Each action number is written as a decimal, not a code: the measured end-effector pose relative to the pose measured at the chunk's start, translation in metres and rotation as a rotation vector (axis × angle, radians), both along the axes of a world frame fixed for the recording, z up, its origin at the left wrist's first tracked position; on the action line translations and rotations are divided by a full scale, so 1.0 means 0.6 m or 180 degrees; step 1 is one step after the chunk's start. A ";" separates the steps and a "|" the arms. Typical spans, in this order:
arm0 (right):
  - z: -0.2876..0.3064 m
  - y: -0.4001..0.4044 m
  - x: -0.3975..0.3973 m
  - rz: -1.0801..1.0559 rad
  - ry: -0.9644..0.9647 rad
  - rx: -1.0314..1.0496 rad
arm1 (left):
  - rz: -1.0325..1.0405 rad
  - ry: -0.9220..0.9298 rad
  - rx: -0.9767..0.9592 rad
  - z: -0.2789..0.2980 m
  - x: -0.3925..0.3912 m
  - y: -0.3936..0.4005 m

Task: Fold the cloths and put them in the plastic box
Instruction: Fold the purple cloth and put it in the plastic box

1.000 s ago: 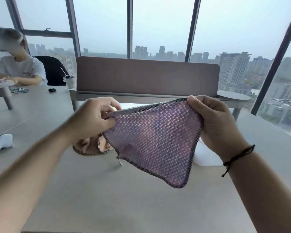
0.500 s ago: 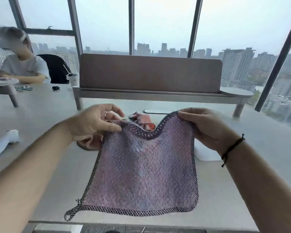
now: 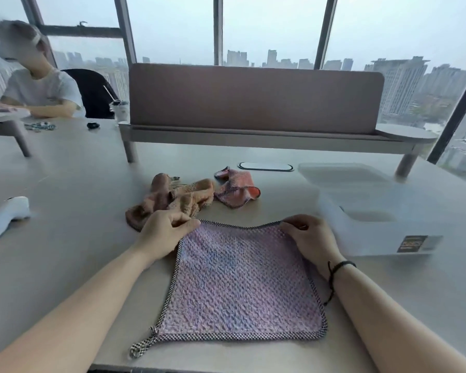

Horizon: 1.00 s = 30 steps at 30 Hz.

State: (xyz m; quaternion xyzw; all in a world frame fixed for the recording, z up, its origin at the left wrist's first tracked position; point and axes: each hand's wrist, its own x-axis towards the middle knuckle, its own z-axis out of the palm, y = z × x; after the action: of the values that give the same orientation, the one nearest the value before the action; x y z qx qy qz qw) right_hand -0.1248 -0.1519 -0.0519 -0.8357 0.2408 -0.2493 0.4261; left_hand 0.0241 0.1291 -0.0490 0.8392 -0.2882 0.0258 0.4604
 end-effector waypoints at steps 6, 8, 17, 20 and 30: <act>-0.002 -0.006 -0.034 0.0166 -0.0405 -0.0025 | 0.0080 -0.0124 -0.0258 -0.002 -0.005 0.015; -0.004 -0.006 -0.045 0.0161 -0.0478 -0.0017 | 0.0046 0.0061 -0.0370 0.000 -0.009 0.023; -0.002 0.004 -0.118 0.0577 -0.0033 -0.0275 | -0.0841 0.0393 -0.0324 0.009 -0.052 0.054; -0.003 0.007 -0.133 0.0675 0.0070 -0.0474 | -0.0916 0.0360 -0.0369 0.009 -0.059 0.064; -0.006 0.012 -0.134 0.0634 0.0230 -0.1093 | -0.0510 -0.0089 0.0125 0.001 -0.057 0.060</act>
State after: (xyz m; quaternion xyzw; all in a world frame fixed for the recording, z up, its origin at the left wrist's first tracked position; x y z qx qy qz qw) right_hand -0.2052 -0.1448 -0.0553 -0.9241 0.1261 -0.2131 0.2910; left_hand -0.0103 0.1648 -0.0486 0.8219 -0.3612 -0.0050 0.4404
